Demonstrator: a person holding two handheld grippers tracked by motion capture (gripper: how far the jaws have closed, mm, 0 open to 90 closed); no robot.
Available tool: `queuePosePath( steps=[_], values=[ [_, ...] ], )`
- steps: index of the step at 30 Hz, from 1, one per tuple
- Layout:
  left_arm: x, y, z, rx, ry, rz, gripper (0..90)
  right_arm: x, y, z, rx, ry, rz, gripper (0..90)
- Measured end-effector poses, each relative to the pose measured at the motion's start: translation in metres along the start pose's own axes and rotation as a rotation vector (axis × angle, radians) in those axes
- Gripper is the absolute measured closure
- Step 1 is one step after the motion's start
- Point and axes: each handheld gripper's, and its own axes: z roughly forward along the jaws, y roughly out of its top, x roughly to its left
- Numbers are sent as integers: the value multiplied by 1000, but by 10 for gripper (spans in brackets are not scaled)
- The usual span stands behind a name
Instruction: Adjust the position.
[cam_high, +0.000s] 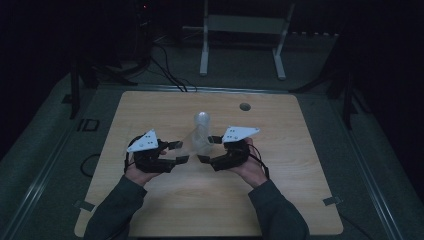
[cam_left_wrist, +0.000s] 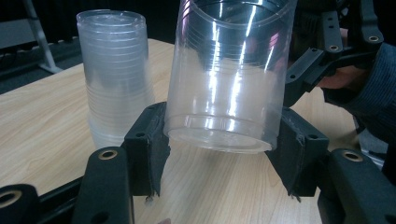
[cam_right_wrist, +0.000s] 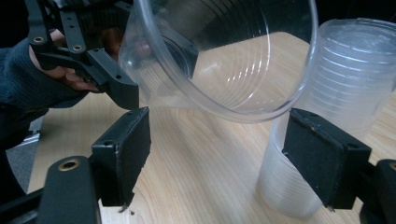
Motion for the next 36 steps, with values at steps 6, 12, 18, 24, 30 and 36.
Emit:
queuePosePath(
  steps=[6, 12, 18, 24, 30, 36],
  values=[
    [0, 0, 0, -10, -7, -1, 416, -4, 1, -1, -68, 54, 56, 226],
    [-1, 0, 0, -14, -27, 5, 416, -7, 2, -2, -110, 123, 103, 204],
    [-2, 0, 0, -30, -52, 4, 416, -7, 3, -1, -146, 182, 122, 199],
    [-2, 0, 1, -36, -63, 9, 416, -7, 4, 1, -184, 229, 140, 199],
    [-3, 0, 2, -42, -83, 16, 415, -8, 6, 3, -219, 268, 157, 219],
    [-5, 0, 3, -32, -84, 23, 414, -8, 5, 3, -231, 275, 152, 296]
  ],
)
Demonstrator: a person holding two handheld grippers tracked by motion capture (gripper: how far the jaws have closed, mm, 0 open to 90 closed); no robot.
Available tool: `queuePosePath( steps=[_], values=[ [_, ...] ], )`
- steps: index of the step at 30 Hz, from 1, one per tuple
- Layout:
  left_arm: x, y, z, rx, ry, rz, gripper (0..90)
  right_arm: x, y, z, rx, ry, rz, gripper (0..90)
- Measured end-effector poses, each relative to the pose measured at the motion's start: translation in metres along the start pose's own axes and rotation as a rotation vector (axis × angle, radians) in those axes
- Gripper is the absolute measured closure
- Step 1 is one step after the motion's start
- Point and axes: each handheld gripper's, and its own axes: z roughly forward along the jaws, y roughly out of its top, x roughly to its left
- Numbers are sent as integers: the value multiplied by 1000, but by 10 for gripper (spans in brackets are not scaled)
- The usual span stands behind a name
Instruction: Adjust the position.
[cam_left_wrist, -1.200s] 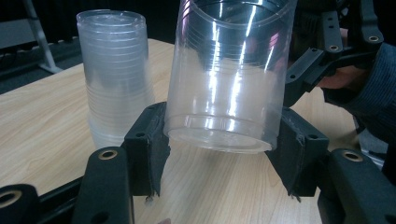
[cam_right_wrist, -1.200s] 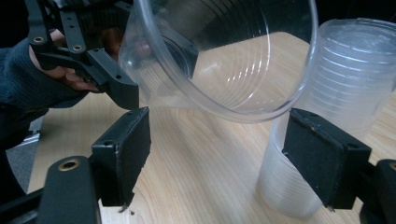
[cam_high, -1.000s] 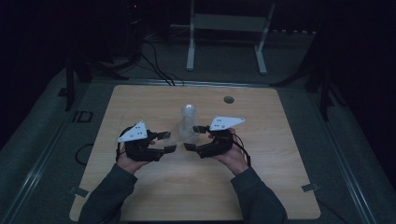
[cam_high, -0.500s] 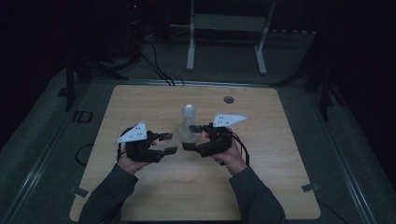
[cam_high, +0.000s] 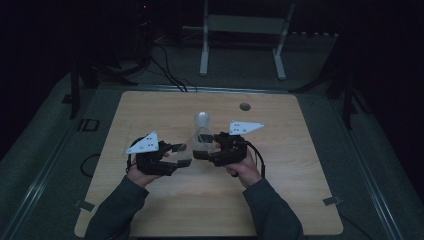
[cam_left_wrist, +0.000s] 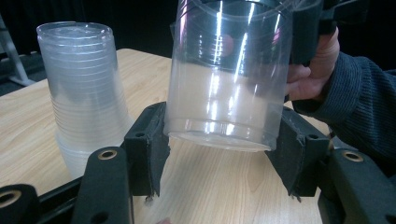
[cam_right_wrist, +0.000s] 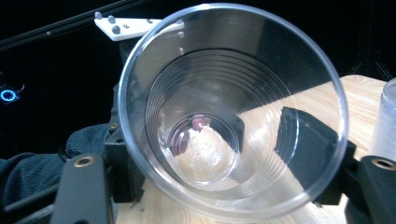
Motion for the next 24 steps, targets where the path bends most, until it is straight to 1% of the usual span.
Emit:
queuePosePath(
  steps=[5, 7, 10, 13, 15, 16, 17, 18, 21, 24],
  values=[
    [0, 1, 0, 5, 8, 3, 406, 0, 0, 0, -1, -6, -3, 320],
    [-1, 1, 0, 8, 12, 3, 376, 0, 0, 0, -1, -7, -2, 321],
    [-4, 4, 0, 43, 58, 27, 331, 0, 1, -1, 6, -28, -8, 320],
    [-5, 6, -1, 58, 92, 41, 298, 0, 2, -3, 19, -51, -17, 320],
    [-8, 8, -1, 79, 134, 62, 286, 0, 3, -4, 26, -66, -22, 320],
    [-8, 8, -1, 79, 134, 62, 278, 1, 4, -4, 32, -73, -25, 320],
    [-10, 11, 0, 103, 178, 80, 275, 1, 5, -4, 45, -87, -33, 319],
    [-10, 11, 0, 103, 178, 80, 275, 2, 6, -4, 61, -103, -47, 320],
    [-13, 12, 2, 122, 212, 104, 274, 3, 7, -3, 85, -125, -51, 320],
    [-14, 13, 4, 122, 219, 108, 275, 3, 7, -1, 104, -146, -61, 320]
  ],
)
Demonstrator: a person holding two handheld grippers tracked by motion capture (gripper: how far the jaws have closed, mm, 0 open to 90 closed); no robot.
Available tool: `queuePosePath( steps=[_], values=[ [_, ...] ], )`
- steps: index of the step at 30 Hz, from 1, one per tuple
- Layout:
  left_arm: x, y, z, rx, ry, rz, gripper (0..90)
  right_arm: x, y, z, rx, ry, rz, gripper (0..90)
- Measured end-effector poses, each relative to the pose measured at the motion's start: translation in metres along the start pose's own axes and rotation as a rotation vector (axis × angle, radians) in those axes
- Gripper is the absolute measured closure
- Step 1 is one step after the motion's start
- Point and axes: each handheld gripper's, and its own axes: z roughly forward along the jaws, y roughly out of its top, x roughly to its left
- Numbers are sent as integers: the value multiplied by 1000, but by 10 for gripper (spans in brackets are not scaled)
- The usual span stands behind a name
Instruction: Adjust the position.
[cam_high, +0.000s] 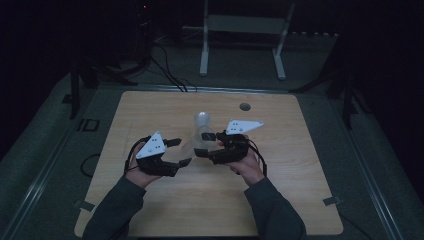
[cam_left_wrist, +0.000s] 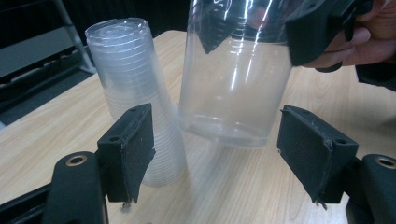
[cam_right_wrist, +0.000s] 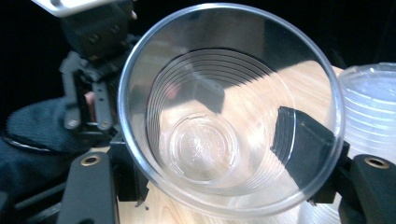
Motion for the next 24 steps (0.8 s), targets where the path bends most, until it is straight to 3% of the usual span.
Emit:
queuePosePath(
  steps=[8, 17, 24],
  values=[
    [-3, 0, 5, 32, 37, 16, 275, 1, 0, 3, 37, -46, -1, 319],
    [-2, -1, 7, 27, 55, -12, 274, 4, 5, 4, 71, -89, -29, 320],
    [-4, -2, 11, 42, 78, -10, 268, 5, 9, 4, 96, -115, -38, 320]
  ],
)
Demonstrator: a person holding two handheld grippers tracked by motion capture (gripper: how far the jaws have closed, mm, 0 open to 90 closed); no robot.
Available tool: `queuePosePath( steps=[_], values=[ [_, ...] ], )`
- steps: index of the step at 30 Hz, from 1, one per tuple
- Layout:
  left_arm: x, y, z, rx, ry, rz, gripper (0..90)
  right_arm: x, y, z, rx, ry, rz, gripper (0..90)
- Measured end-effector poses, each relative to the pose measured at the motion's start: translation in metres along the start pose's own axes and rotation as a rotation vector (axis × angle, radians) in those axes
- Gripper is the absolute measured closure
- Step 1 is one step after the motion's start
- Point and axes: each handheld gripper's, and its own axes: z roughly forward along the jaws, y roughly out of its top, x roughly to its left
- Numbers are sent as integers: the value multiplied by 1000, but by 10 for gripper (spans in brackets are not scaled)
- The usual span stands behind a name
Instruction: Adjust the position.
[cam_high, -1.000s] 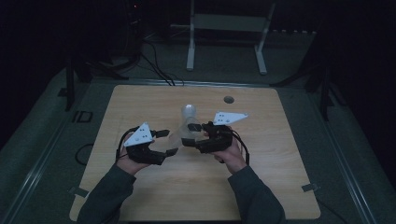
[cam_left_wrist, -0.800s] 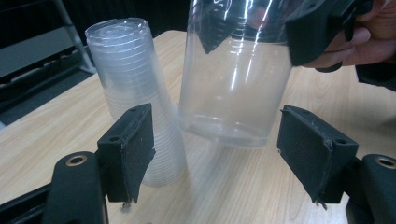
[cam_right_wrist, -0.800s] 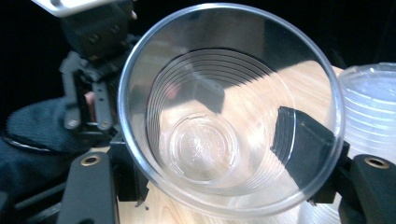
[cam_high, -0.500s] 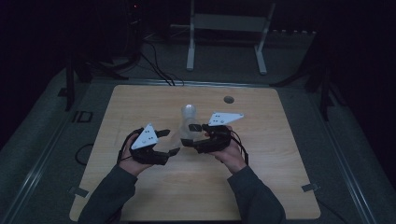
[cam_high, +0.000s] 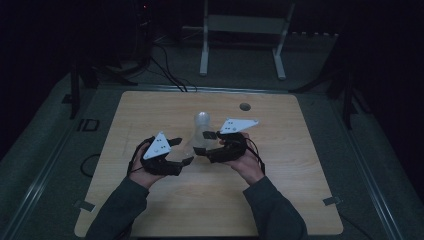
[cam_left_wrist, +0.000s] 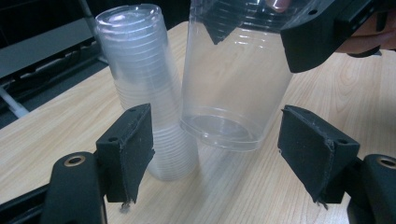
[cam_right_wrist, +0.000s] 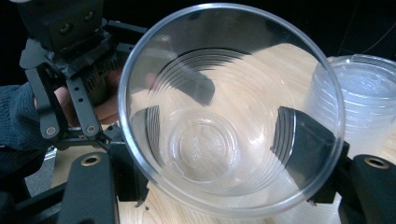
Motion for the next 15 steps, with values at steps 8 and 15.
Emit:
queuePosePath(
  steps=[8, 15],
  values=[
    [-4, -1, 7, 22, -1, 7, 254, 3, 0, 4, 34, -7, -12, 321],
    [-9, -1, 13, 46, 1, 20, 254, 7, 5, 5, 51, -15, -41, 321]
  ],
)
